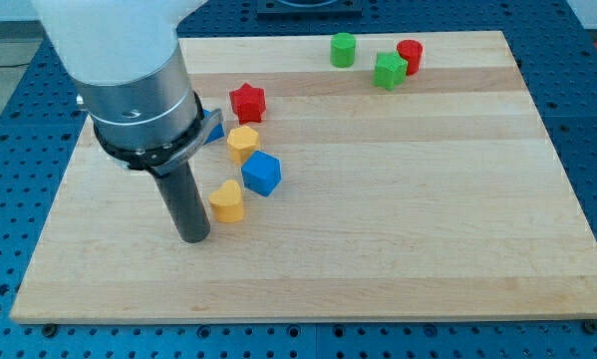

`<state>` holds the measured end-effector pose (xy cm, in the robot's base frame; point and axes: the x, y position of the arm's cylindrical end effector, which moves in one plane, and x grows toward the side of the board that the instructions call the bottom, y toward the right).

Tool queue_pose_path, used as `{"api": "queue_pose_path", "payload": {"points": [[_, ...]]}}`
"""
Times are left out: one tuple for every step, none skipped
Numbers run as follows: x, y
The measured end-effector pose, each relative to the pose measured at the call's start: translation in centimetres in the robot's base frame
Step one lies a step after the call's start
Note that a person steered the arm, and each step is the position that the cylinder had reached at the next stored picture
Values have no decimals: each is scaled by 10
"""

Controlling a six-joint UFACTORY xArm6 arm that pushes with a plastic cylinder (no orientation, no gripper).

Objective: Point your arm below green star

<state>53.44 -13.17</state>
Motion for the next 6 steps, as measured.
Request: {"api": "queue_pose_path", "payload": {"points": [[-4, 4], [-10, 8], [-13, 12], [-13, 14], [0, 15], [11, 36]]}}
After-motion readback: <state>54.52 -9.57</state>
